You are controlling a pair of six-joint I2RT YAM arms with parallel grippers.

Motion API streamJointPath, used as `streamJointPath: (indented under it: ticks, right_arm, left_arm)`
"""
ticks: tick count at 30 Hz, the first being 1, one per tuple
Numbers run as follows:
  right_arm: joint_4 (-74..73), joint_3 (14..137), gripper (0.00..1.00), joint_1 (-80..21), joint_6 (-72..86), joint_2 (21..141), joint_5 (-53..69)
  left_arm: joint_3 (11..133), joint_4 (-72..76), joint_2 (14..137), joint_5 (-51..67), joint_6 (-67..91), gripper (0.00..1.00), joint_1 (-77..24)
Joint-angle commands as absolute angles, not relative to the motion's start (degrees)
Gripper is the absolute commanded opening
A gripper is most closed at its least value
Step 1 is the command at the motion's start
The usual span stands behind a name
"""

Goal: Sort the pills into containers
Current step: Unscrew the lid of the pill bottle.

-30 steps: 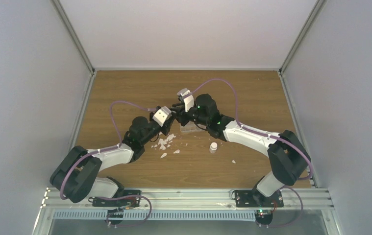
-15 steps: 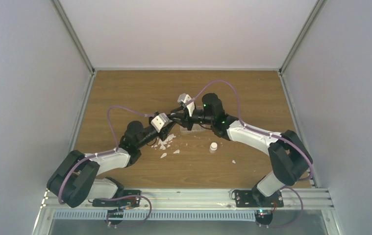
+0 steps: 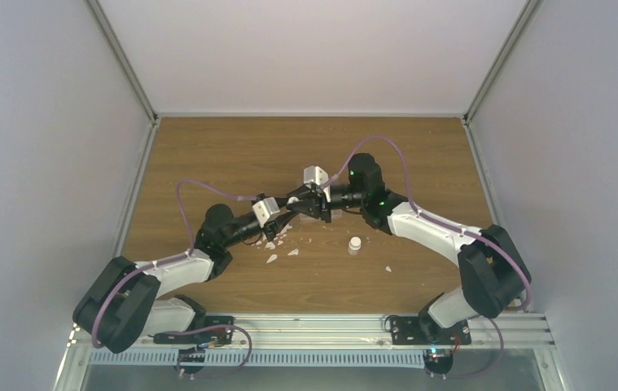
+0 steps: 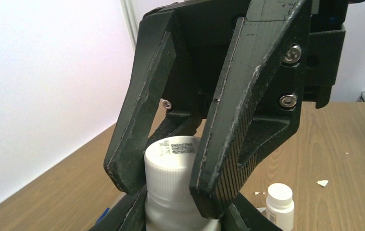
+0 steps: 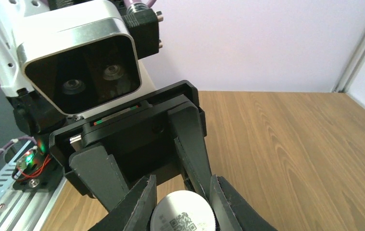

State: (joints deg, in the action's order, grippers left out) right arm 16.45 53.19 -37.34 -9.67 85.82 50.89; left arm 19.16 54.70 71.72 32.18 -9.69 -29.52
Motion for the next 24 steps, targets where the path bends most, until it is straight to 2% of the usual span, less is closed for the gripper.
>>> streamJointPath:
  ticks: [1, 4, 5, 10, 15, 24]
  right_arm:
    - [13.2, 52.3, 0.49, -37.3, -12.2, 83.4, 59.5]
    - [13.0, 53.2, 0.52, -37.4, -10.0, 83.8, 56.6]
    - [13.0, 53.6, 0.57, -37.4, -9.2, 84.0, 55.7]
    - [16.7, 53.4, 0.98, -37.4, -2.3, 83.5, 48.6]
    - [18.5, 53.8, 1.0, -37.6, 4.3, 83.4, 41.9]
    - [19.1, 57.2, 1.0, -38.3, 8.3, 87.9, 37.0]
  left_arm:
    - [18.3, 57.2, 71.1, 28.5, -10.4, 0.64, -27.4]
    - [18.1, 57.1, 70.8, 28.3, -10.4, 0.64, -27.4]
    - [18.0, 57.1, 70.8, 28.2, -10.4, 0.64, -27.4]
    - [18.0, 57.0, 70.8, 27.2, -10.5, 0.64, -27.4]
    - [18.1, 57.1, 71.3, 26.3, -10.6, 0.64, -27.5]
    - [18.5, 57.0, 72.5, 25.4, -11.0, 0.64, -27.5]
